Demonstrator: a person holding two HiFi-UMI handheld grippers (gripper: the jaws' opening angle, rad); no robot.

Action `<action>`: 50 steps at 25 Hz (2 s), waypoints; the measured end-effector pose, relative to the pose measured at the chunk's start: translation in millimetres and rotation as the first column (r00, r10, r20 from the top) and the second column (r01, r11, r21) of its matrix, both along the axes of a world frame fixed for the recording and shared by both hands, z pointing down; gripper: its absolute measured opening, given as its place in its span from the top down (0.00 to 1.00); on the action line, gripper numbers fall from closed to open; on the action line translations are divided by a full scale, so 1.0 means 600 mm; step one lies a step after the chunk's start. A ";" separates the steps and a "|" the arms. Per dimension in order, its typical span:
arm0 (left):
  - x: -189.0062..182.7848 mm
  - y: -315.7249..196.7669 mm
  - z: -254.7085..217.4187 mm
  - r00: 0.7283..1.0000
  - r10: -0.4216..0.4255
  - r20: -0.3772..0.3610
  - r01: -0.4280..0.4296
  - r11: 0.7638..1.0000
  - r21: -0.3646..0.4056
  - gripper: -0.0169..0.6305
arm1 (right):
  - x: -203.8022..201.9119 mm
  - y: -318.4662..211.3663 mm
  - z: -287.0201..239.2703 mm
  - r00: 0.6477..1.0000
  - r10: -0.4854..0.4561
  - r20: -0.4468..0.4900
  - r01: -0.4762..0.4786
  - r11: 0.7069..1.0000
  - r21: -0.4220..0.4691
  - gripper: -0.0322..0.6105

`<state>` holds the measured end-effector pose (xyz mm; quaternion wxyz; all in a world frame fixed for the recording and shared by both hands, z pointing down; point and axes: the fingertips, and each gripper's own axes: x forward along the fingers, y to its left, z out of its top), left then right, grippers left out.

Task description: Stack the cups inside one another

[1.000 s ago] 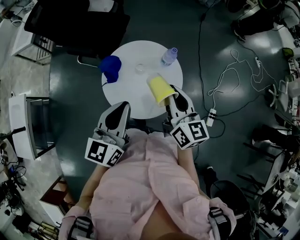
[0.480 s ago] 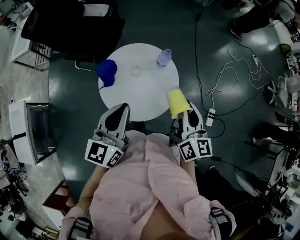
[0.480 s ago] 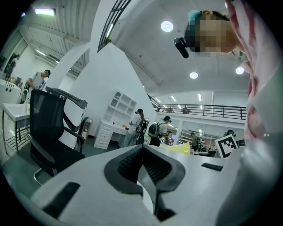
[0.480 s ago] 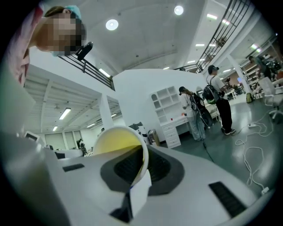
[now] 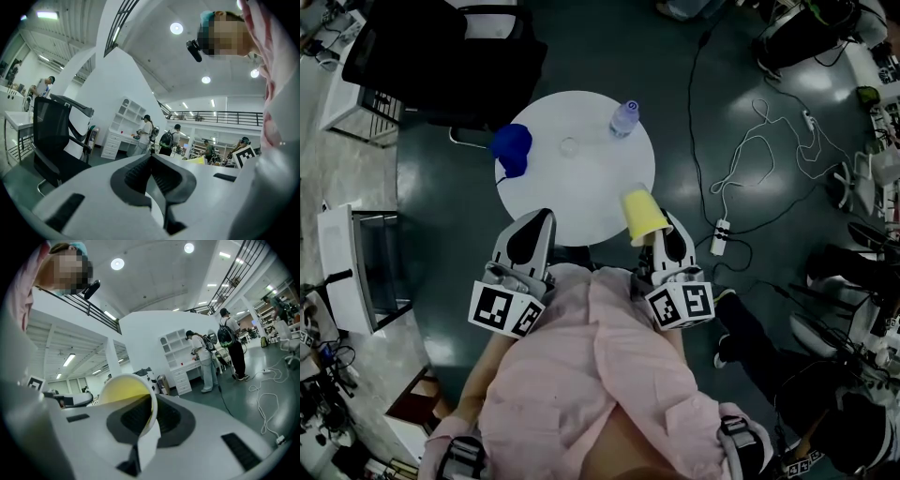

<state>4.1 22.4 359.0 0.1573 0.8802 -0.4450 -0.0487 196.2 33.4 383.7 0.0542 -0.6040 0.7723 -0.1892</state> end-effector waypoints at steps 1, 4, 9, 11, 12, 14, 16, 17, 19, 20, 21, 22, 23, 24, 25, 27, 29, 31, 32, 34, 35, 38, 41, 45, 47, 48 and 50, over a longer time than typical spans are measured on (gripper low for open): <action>0.000 0.001 -0.001 1.000 -0.002 0.000 0.002 1.000 0.001 0.95 | 0.001 0.001 0.000 1.000 0.002 0.001 -0.002 1.000 0.000 0.89; -0.004 0.002 -0.003 1.000 -0.013 -0.002 0.013 1.000 0.003 0.95 | 0.002 0.001 -0.003 1.000 0.005 -0.001 -0.005 1.000 0.000 0.89; -0.011 0.003 -0.002 1.000 -0.022 -0.010 0.022 1.000 0.001 0.95 | -0.008 0.000 -0.005 1.000 -0.009 -0.015 0.009 1.000 0.004 0.89; -0.012 0.005 -0.002 1.000 -0.023 -0.012 0.023 1.000 0.001 0.95 | -0.010 0.001 -0.006 1.000 -0.013 -0.018 0.013 1.000 0.006 0.89; -0.013 0.005 -0.002 1.000 -0.025 -0.014 0.025 1.000 0.000 0.95 | -0.010 0.002 -0.006 1.000 -0.014 -0.018 0.014 1.000 0.006 0.89; -0.015 0.006 -0.001 0.999 -0.028 -0.019 0.028 1.000 -0.001 0.95 | -0.011 0.003 -0.005 1.000 -0.014 -0.018 0.014 1.000 0.005 0.89; -0.016 0.006 0.000 0.999 -0.030 -0.021 0.030 1.000 -0.003 0.95 | -0.010 0.003 -0.004 1.000 -0.014 -0.019 0.014 1.000 0.003 0.89; -0.015 0.006 0.000 0.999 -0.031 -0.022 0.031 1.000 -0.003 0.95 | -0.009 0.003 -0.003 1.000 -0.013 -0.019 0.013 1.000 0.001 0.89; -0.013 0.007 0.000 0.999 -0.031 -0.022 0.031 1.000 -0.004 0.95 | -0.007 0.004 -0.003 1.000 -0.014 -0.018 0.014 1.000 0.000 0.89; -0.012 0.008 0.000 0.999 -0.031 -0.022 0.031 1.000 -0.004 0.95 | -0.007 0.004 -0.003 1.000 -0.015 -0.018 0.015 1.000 0.000 0.89; -0.012 0.008 0.000 0.999 -0.031 -0.022 0.031 0.999 -0.005 0.95 | -0.007 0.005 -0.003 1.000 -0.016 -0.019 0.016 1.000 0.001 0.89; -0.013 0.008 0.000 0.999 -0.033 -0.022 0.033 0.999 -0.005 0.95 | -0.008 0.005 -0.003 1.000 -0.018 -0.020 0.018 1.000 0.001 0.89; -0.014 0.009 0.000 0.999 -0.034 -0.022 0.034 0.999 -0.005 0.95 | -0.009 0.005 -0.003 1.000 -0.019 -0.022 0.019 1.000 0.001 0.89; -0.014 0.009 0.000 0.999 -0.035 -0.023 0.034 0.999 -0.005 0.95 | -0.009 0.005 -0.003 1.000 -0.020 -0.023 0.020 1.000 0.002 0.89; -0.015 0.008 0.000 0.999 -0.035 -0.023 0.035 0.999 -0.005 0.95 | -0.010 0.005 -0.004 1.000 -0.020 -0.023 0.020 1.000 0.003 0.89; -0.016 0.008 -0.001 0.999 -0.035 -0.023 0.035 0.999 -0.005 0.95 | -0.011 0.004 -0.004 1.000 -0.019 -0.022 0.019 1.000 0.003 0.89; -0.016 0.008 -0.002 0.999 -0.035 -0.022 0.035 0.999 -0.004 0.95 | -0.010 0.004 -0.005 1.000 -0.018 -0.022 0.018 1.000 0.003 0.89; -0.016 0.008 -0.002 0.999 -0.035 -0.022 0.035 0.999 -0.005 0.95 | -0.010 0.005 -0.006 1.000 -0.017 -0.022 0.017 1.000 0.004 0.89; -0.015 0.008 -0.002 0.999 -0.034 -0.022 0.034 0.999 -0.005 0.95 | -0.009 0.005 -0.006 1.000 -0.017 -0.022 0.017 1.000 0.005 0.89; -0.014 0.008 -0.003 0.999 -0.031 -0.021 0.031 1.000 -0.005 0.95 | -0.008 0.005 -0.007 1.000 -0.016 -0.023 0.016 1.000 0.004 0.89; -0.013 0.009 -0.003 0.999 -0.030 -0.022 0.030 1.000 -0.004 0.95 | -0.008 0.006 -0.007 1.000 -0.016 -0.024 0.016 1.000 0.004 0.89; -0.013 0.009 -0.002 0.999 -0.030 -0.023 0.030 1.000 -0.004 0.95 | -0.007 0.007 -0.006 1.000 -0.016 -0.025 0.016 1.000 0.003 0.89; -0.015 0.010 0.000 0.999 -0.033 -0.026 0.032 0.999 -0.006 0.95 | -0.009 0.007 -0.004 1.000 -0.018 -0.020 0.018 1.000 0.003 0.89; -0.017 0.011 0.000 0.999 -0.035 -0.027 0.035 0.999 -0.006 0.95 | -0.010 0.007 -0.005 1.000 -0.019 -0.018 0.019 1.000 0.005 0.89; -0.018 0.011 0.000 0.999 -0.037 -0.028 0.037 0.999 -0.006 0.95 | -0.010 0.008 -0.004 1.000 -0.019 -0.019 0.019 1.000 0.005 0.89; -0.018 0.011 0.000 0.999 -0.039 -0.029 0.039 0.999 -0.005 0.95 | -0.010 0.008 -0.005 1.000 -0.020 -0.020 0.020 1.000 0.005 0.89; -0.017 0.013 -0.001 0.999 -0.040 -0.030 0.040 0.999 -0.005 0.95 | -0.009 0.010 -0.006 1.000 -0.020 -0.020 0.020 1.000 0.006 0.89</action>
